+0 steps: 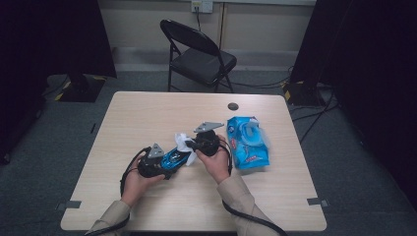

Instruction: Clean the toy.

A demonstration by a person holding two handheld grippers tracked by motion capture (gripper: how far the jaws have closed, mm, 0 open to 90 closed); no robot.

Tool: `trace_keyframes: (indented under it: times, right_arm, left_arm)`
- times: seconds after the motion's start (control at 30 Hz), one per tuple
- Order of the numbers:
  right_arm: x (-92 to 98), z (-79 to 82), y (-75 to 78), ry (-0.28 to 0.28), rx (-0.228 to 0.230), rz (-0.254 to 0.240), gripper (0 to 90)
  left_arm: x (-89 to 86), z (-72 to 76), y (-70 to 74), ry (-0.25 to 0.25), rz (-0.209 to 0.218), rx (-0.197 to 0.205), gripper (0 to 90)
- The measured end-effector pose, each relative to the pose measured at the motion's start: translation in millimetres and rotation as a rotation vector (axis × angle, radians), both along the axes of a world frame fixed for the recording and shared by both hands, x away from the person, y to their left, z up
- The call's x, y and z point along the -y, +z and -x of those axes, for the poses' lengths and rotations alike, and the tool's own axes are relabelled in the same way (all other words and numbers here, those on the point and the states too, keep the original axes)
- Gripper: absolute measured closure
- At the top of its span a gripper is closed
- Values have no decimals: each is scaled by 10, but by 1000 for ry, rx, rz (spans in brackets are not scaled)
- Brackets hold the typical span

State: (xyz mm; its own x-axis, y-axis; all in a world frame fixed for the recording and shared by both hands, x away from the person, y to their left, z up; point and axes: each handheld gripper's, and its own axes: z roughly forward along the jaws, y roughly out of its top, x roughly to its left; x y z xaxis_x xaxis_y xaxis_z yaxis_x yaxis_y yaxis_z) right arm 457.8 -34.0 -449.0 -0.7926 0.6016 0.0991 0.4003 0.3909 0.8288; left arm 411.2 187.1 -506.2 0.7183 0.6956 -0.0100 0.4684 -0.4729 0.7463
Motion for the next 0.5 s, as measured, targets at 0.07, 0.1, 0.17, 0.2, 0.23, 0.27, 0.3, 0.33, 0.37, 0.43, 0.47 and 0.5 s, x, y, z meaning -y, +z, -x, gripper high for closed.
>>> trace_keyframes:
  times: [0.07, 0.1, 0.17, 0.2, 0.23, 0.27, 0.3, 0.33, 0.37, 0.43, 0.47, 0.5]
  right_arm:
    - [-78, 25, -22, 24, 0, 1, 868]
    - [-116, 36, -38, 35, -4, -3, 868]
    - [-198, 61, -78, 58, -6, 3, 868]
    - [-238, 76, -101, 70, -10, 5, 868]
    - [-267, 87, -121, 76, -12, 8, 868]
    - [-311, 105, -152, 87, -13, 11, 868]
    - [-346, 119, -176, 91, -17, 17, 868]
    - [-375, 130, -198, 94, -20, 17, 868]
    - [-403, 141, -221, 105, -26, 7, 868]
    - [-469, 168, -259, 129, -26, 27, 867]
    - [-497, 177, -284, 144, -27, 38, 867]
    - [-525, 189, -310, 155, -33, 49, 867]
  left_arm:
    - [0, 0, 0, 0, 0, 0, 260]
    - [0, 0, 0, 0, 0, 0, 260]
    - [0, 0, 0, 0, 0, -1, 260]
    - [0, 0, 0, 0, 0, 0, 260]
    - [0, 0, 0, 0, 0, -1, 260]
    - [-1, 0, 0, 0, 0, -1, 260]
    - [-4, -2, 3, 0, -7, 5, 260]
    - [-2, -1, 2, 1, -4, 3, 260]
    - [-4, -2, 4, 1, -8, 6, 260]
    - [-4, -1, 4, 1, -8, 5, 260]
    - [-5, -1, 4, 0, -9, 5, 260]
    - [-4, -1, 3, 2, -6, 5, 260]
